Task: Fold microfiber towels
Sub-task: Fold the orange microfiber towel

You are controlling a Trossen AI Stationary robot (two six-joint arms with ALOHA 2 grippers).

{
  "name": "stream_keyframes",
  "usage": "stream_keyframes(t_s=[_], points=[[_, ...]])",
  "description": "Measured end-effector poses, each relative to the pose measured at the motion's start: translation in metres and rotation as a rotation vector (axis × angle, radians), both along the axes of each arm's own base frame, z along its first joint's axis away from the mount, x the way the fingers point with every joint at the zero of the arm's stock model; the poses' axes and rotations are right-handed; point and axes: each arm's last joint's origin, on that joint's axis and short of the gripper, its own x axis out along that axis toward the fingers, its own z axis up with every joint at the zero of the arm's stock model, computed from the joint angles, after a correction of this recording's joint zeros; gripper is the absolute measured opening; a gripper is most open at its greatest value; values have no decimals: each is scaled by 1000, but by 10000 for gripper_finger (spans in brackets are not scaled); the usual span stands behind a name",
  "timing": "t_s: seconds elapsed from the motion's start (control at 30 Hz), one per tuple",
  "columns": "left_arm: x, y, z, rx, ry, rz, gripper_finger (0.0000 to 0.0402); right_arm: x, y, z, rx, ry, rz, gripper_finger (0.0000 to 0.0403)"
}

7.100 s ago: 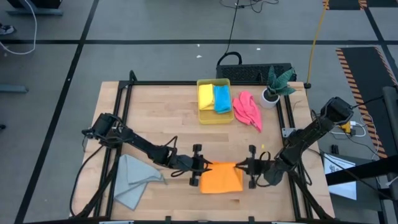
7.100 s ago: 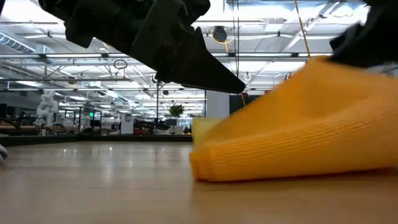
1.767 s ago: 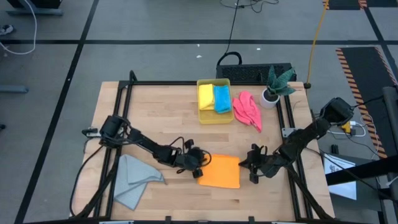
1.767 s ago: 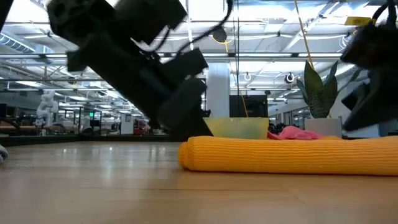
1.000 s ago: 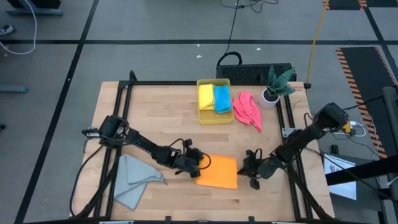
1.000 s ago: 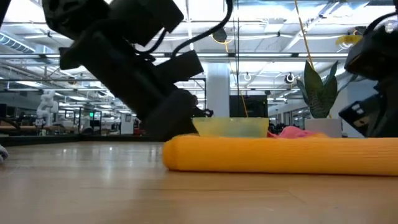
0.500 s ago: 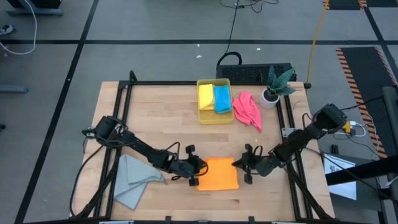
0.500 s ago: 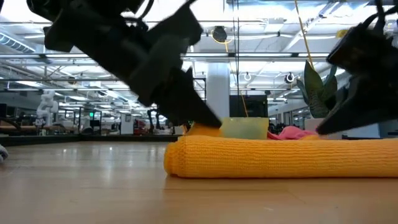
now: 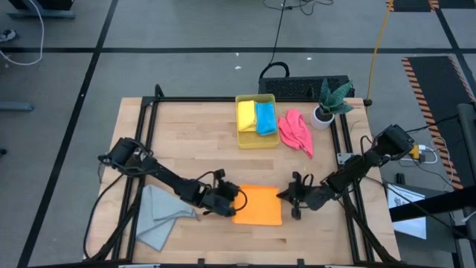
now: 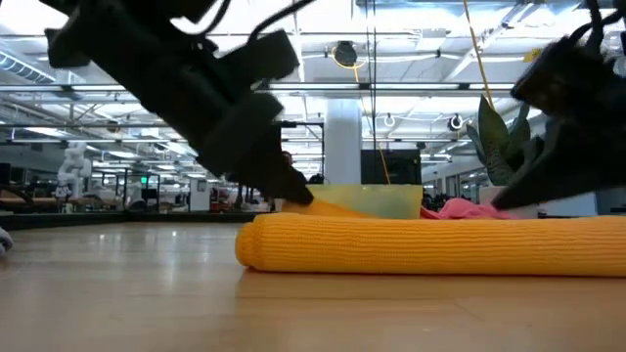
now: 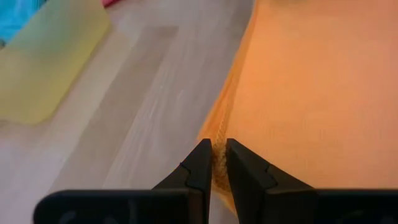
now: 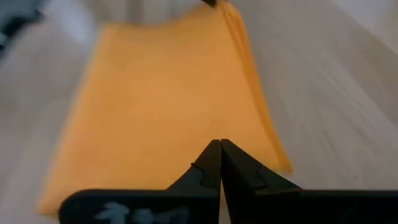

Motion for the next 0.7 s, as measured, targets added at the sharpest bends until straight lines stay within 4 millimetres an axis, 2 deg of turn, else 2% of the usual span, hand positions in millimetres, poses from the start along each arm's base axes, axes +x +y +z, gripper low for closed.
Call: stream_keyframes(t_s=[0.13, 0.27, 0.37, 0.47, 0.6, 0.7], points=[[-1, -6, 10, -23, -46, -13, 51, 2, 10, 10, 23, -95, 107, 0], [-1, -10, 11, -44, -60, -39, 51, 1, 15, 12, 41, -109, 169, 0], [-2, -9, 10, -39, -33, -44, 51, 1, 14, 7, 15, -80, 160, 0], [-16, -9, 10, 2, 60, -8, 51, 2, 10, -1, -6, -45, 102, 0], [-28, -12, 24, 6, 33, 92, 51, 1, 6, -9, -46, -8, 53, 0], [-28, -16, 30, -2, -14, 83, 51, 0, 4, -9, -79, 6, 36, 0]])
